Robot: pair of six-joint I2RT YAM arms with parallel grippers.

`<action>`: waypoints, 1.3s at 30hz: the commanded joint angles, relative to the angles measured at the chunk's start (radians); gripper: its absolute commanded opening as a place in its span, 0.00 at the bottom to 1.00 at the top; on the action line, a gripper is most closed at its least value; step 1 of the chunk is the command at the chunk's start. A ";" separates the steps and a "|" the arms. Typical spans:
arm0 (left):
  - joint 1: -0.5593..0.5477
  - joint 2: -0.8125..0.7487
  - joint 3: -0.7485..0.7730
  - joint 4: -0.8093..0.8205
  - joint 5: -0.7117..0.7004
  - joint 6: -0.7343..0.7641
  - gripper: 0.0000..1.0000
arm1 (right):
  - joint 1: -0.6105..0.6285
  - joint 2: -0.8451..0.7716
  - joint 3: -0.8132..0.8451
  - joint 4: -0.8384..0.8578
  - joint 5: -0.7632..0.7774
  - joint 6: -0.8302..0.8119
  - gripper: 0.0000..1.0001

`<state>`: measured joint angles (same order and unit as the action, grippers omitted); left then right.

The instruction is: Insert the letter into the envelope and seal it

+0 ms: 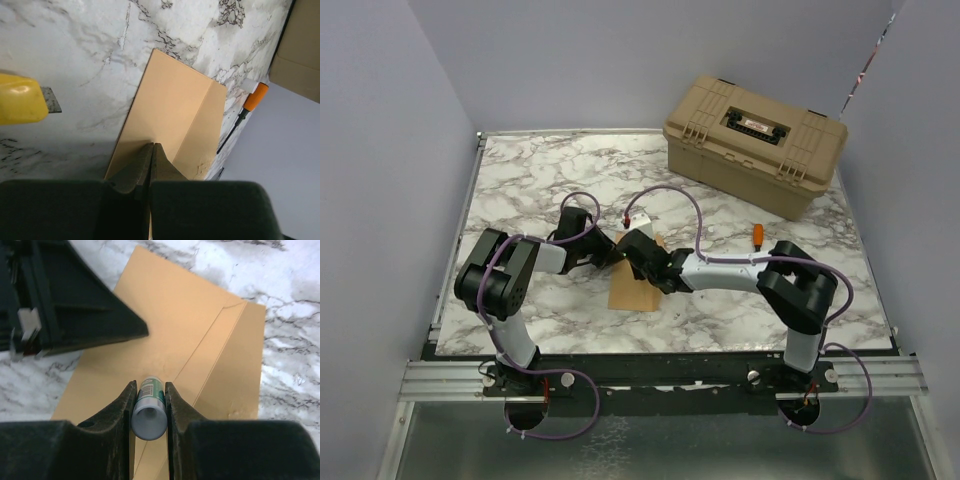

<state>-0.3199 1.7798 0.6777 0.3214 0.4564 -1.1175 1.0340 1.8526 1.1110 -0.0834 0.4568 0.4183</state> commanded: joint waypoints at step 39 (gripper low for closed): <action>0.005 0.077 -0.052 -0.165 -0.144 0.084 0.00 | -0.047 -0.009 -0.068 -0.054 -0.099 0.034 0.01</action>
<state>-0.3161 1.8042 0.6857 0.3546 0.4755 -1.1324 1.0260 1.8061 1.0641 -0.0769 0.3679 0.4461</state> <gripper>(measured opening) 0.002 0.236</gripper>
